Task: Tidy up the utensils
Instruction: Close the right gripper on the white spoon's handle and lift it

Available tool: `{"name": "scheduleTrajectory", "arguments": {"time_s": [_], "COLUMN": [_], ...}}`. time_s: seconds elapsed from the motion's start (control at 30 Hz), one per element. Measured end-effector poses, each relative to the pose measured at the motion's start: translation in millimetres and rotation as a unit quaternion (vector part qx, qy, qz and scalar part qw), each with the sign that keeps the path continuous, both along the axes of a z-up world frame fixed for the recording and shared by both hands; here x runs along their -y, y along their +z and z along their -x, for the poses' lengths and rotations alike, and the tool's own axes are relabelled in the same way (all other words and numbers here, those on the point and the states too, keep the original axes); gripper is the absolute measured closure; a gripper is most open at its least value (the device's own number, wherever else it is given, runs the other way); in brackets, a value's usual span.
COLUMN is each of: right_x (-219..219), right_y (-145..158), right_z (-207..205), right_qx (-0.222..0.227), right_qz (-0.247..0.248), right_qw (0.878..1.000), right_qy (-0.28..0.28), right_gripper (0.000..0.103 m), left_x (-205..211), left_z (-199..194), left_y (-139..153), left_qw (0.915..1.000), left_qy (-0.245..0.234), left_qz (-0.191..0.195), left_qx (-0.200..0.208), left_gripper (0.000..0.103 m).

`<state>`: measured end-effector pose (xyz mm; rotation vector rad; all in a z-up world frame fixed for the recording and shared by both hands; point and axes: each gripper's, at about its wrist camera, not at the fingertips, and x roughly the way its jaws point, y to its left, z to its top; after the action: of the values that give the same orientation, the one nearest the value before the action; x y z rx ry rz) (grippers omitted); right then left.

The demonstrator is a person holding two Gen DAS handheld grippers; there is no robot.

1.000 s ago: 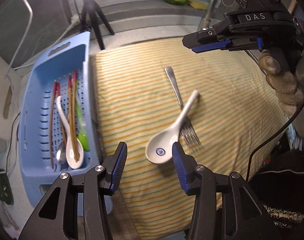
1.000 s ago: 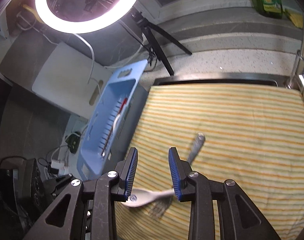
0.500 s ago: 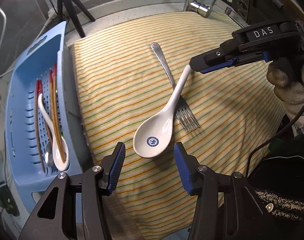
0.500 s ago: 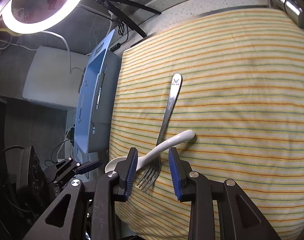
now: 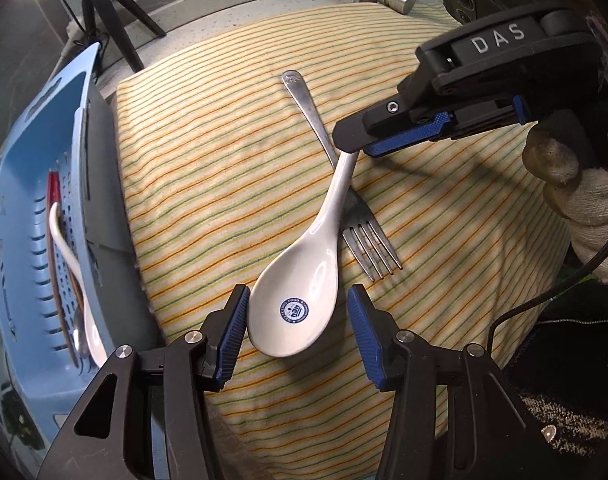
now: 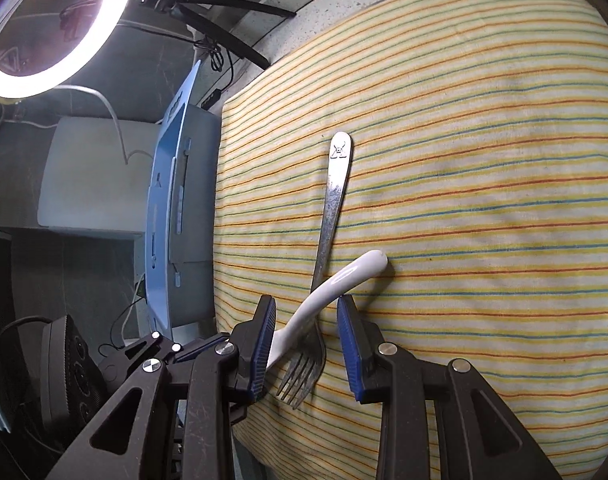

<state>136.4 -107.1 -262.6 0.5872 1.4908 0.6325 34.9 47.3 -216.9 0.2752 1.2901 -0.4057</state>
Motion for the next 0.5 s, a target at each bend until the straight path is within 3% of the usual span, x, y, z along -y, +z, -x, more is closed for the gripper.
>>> {"name": "scheduleTrajectory", "arguments": {"time_s": [0.13, 0.3, 0.4, 0.5], "right_x": [-1.0, -2.6, -2.0, 0.3], "right_y": [0.1, -4.5, -6.6, -6.4], "right_z": [-2.3, -6.2, -6.5, -6.3], "right_qx": [0.002, -0.006, -0.005, -0.009], "right_qz": [0.006, 0.01, 0.012, 0.008], "right_qw": [1.0, 1.0, 1.0, 1.0], "right_qy": [-0.005, -0.011, -0.013, -0.016], "right_gripper": [0.074, 0.075, 0.084, 0.085], "left_x": [-1.6, -2.7, -5.5, -7.3], "left_z": [-4.5, -5.0, -5.0, -3.7], "left_y": [-3.7, -5.3, -7.6, -6.6], "left_qw": [1.0, 1.0, 1.0, 0.9999], "left_qy": [0.001, 0.001, 0.001, 0.003], "left_qz": [0.002, 0.005, 0.006, 0.011], "left_qx": [-0.002, 0.002, 0.006, 0.008], "left_gripper": [0.061, 0.061, 0.061, 0.061]}}
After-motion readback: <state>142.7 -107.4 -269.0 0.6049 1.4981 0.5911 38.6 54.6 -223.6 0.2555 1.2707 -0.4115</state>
